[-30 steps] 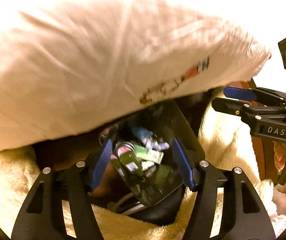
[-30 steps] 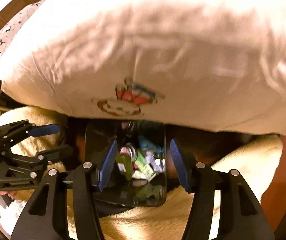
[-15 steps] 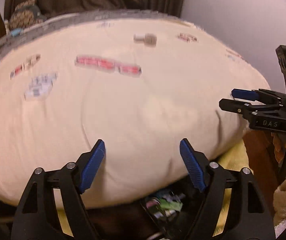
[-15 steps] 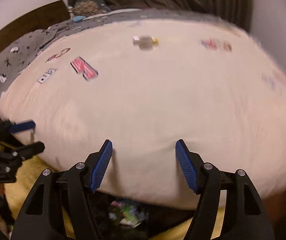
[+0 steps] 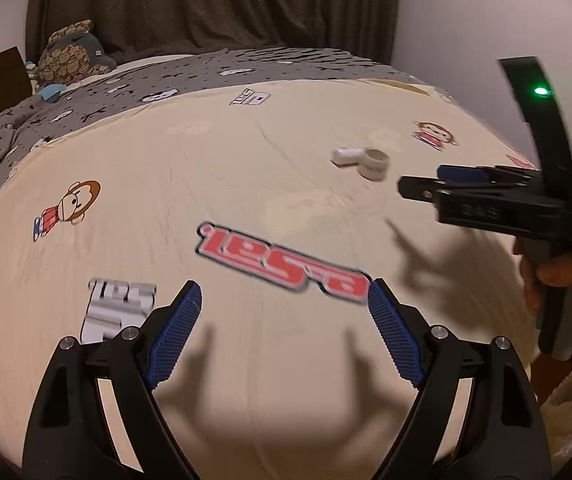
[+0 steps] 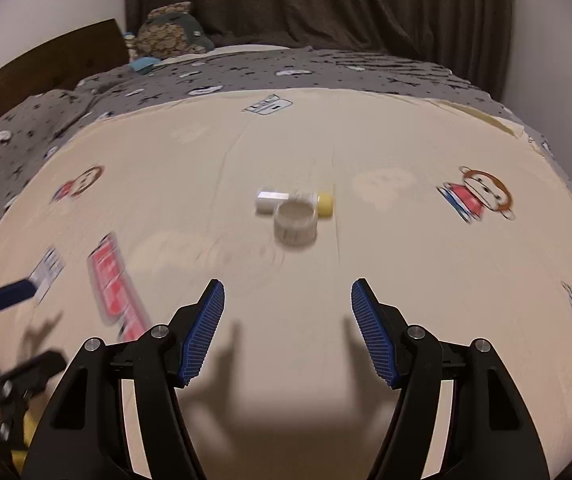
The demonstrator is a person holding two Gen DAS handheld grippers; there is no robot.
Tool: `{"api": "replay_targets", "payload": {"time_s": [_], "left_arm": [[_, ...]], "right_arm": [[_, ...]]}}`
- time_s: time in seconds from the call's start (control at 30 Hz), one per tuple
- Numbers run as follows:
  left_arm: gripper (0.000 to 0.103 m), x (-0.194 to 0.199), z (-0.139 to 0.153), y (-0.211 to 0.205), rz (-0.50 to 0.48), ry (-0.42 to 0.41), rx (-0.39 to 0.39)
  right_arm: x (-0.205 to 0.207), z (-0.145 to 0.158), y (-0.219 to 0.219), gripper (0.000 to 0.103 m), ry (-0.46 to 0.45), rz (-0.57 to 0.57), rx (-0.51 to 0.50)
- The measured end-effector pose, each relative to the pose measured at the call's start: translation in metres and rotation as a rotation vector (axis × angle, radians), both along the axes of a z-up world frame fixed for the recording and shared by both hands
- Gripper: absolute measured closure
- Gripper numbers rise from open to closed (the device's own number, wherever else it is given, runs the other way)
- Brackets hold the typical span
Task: Collect trash
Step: 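Grasp the white tape roll with the right tool while the left tool grasps the white-yellow tube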
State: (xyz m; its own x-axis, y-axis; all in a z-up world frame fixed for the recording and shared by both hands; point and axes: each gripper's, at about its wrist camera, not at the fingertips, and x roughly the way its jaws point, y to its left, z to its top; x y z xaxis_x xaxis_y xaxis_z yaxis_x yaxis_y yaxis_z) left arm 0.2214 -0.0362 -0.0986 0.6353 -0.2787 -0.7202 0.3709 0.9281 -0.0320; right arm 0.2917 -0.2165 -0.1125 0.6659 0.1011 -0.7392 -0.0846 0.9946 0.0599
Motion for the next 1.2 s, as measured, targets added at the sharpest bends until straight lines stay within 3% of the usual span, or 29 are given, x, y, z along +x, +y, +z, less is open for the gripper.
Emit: {"api": "replay_targets", "payload": {"time_s": [0.13,0.23,0.3,0.33,0.53,0.7,1.0,1.03,1.07,1.13,1.2], "left_arm": [[0.022,0.024,-0.003,-0.005,0.000,0.015,0.012],[0.022,0.042,-0.007,-0.014,-0.010,0.028,0.021],[0.022,0.054,-0.009,-0.022,-0.015,0.034,0.026],[0.022,0.059,-0.010,-0.027,-0.020,0.036,0.027],[0.022,0.088,-0.019,-0.059,-0.058,0.056,0.013],[0.022,0.120,-0.029,-0.088,-0.101,0.098,-0.054],[0.023,0.156,-0.036,-0.142,-0.164,0.054,0.035],[0.025,0.158,-0.038,-0.150,-0.176,0.055,0.051],[0.037,0.160,-0.038,-0.153,-0.185,0.057,0.058],[0.047,0.158,-0.038,-0.158,-0.203,0.047,0.071],[0.047,0.155,-0.038,-0.161,-0.207,0.042,0.082]], "right_arm": [[0.033,-0.013,0.004,0.040,0.033,0.000,-0.006],[0.043,-0.018,0.006,0.048,0.042,0.022,0.006],[0.048,-0.020,0.007,0.067,0.042,0.030,-0.012],[0.049,-0.020,0.006,0.069,0.039,0.033,-0.019],[0.043,-0.009,-0.019,0.069,0.001,0.013,-0.055],[0.028,0.003,-0.054,0.069,-0.030,-0.025,-0.042],[0.016,0.002,-0.084,0.069,-0.028,-0.023,0.021],[0.015,0.001,-0.086,0.069,-0.026,-0.025,0.025],[0.015,0.000,-0.086,0.069,-0.025,-0.026,0.026],[0.012,-0.001,-0.088,0.069,-0.022,-0.029,0.024],[0.009,-0.003,-0.089,0.069,-0.019,-0.030,0.025]]}}
